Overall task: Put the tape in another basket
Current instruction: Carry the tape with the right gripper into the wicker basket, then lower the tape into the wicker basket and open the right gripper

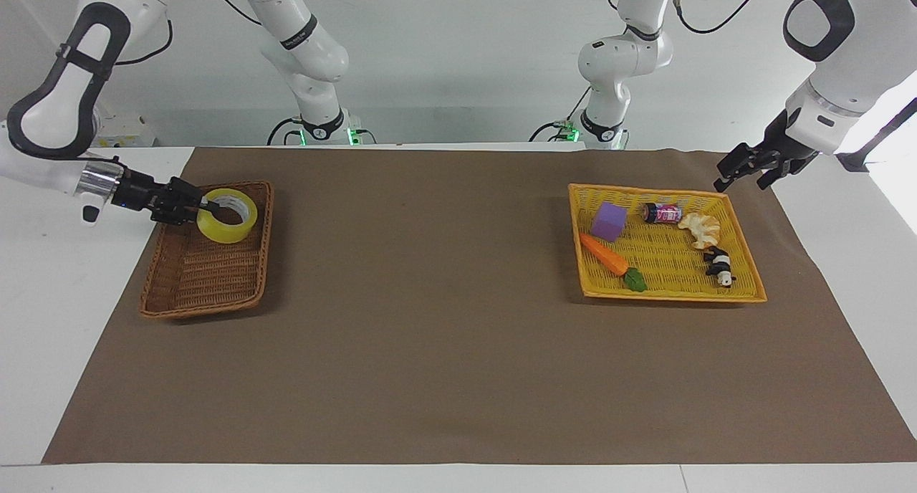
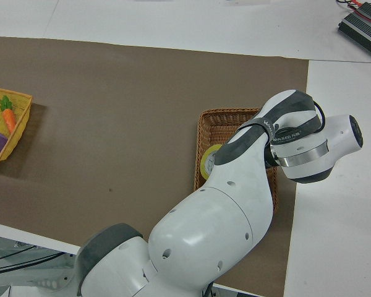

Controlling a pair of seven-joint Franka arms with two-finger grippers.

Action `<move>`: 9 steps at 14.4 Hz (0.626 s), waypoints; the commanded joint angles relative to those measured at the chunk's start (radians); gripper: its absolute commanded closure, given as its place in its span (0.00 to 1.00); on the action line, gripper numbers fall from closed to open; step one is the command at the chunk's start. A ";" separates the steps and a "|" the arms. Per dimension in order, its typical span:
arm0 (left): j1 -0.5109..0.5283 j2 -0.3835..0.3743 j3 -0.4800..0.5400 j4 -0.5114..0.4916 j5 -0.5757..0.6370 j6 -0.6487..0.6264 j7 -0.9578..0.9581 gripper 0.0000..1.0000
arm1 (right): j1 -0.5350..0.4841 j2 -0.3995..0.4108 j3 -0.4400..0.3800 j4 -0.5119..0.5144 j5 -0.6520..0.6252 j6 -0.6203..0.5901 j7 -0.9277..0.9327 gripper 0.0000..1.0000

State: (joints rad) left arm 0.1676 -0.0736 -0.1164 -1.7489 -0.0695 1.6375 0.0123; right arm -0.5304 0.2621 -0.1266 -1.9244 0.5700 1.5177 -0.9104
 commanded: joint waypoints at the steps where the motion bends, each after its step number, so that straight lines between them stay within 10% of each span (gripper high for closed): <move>1: 0.000 -0.026 -0.012 -0.004 0.050 -0.022 0.003 0.00 | -0.020 0.009 0.016 0.030 -0.033 -0.002 -0.039 1.00; 9: -0.088 -0.035 -0.042 -0.006 0.053 0.022 0.004 0.00 | -0.014 0.028 0.018 0.001 -0.032 0.047 -0.076 1.00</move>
State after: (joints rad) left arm 0.0932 -0.0957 -0.1546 -1.7485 -0.0401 1.6388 0.0139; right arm -0.5334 0.2954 -0.1233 -1.9131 0.5494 1.5580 -0.9601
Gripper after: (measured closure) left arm 0.000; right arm 0.471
